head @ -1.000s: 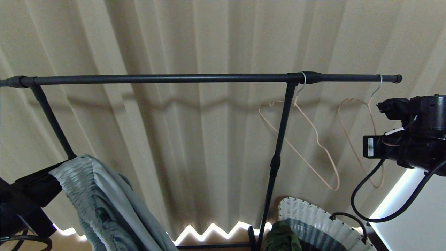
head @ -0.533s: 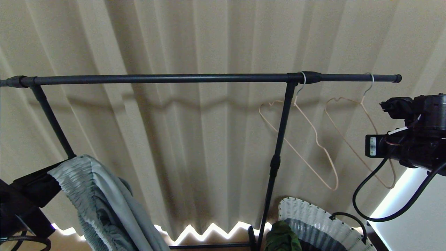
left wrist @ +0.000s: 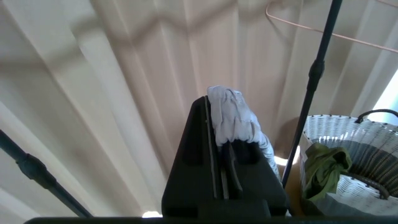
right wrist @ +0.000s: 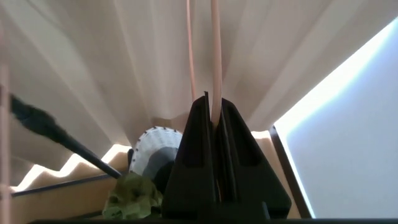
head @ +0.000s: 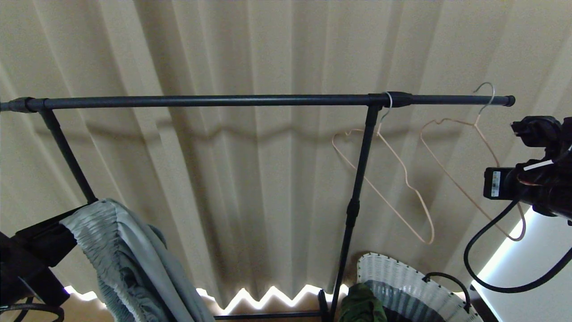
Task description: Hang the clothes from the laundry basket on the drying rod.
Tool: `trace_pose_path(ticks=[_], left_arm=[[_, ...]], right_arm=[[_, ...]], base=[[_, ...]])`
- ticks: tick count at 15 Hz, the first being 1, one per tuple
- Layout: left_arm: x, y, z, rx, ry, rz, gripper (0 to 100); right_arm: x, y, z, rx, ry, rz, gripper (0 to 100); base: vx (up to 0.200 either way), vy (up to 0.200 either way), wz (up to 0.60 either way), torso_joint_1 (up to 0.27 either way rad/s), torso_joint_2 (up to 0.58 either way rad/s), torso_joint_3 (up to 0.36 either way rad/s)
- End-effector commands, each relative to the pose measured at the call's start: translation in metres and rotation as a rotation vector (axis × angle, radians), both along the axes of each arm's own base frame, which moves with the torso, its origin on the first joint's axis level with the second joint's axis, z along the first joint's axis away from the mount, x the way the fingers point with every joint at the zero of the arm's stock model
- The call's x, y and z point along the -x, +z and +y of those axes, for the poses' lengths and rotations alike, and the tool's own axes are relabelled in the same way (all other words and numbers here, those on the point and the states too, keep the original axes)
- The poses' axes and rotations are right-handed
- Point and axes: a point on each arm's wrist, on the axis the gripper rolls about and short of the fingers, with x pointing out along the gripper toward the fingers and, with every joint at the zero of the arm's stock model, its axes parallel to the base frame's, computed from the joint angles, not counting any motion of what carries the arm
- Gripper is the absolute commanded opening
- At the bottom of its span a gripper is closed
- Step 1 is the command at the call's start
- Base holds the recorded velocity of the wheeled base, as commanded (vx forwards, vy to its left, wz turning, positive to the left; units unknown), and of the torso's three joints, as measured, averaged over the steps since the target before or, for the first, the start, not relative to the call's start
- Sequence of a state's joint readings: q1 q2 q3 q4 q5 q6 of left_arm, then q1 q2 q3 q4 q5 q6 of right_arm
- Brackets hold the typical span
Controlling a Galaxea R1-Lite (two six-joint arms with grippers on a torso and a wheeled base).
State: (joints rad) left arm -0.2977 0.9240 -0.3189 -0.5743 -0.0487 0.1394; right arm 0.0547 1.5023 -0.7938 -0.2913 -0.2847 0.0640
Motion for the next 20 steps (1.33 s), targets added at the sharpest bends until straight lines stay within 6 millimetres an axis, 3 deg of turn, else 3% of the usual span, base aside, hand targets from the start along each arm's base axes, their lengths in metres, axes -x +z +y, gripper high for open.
trace_pose_path(ticks=[1,5,12,18,20], left_arm=[[0.001,0.0,0.0,0.0,0.0,-0.002,0],[0.0,0.001,0.002,-0.001,0.023,-0.009,0],[-0.002,-0.002,0.006,-0.045,0.061,-0.005,0],[-0.004,-0.007,0.006,-0.053,0.057,0.019,0],[-0.005,-0.007,0.005,-0.052,0.057,0.02,0]], right_arm=[[0.012,0.007,0.0,-0.007,0.01,-0.049,0],[0.036,0.004,0.0,-0.007,0.028,-0.086,0],[0.071,0.0,-0.001,-0.031,0.088,-0.106,0],[0.084,-0.009,-0.001,-0.041,0.111,-0.092,0],[0.085,-0.01,-0.001,-0.044,0.114,-0.089,0]], base=[[0.0,0.0,0.0,0.0,0.0,0.0],[0.0,0.0,0.0,0.0,0.0,0.0],[-0.2,0.0,0.0,0.001,0.0,0.001],[-0.2,0.0,0.0,0.002,0.0,0.003],[0.0,0.0,0.0,0.0,0.0,0.0]])
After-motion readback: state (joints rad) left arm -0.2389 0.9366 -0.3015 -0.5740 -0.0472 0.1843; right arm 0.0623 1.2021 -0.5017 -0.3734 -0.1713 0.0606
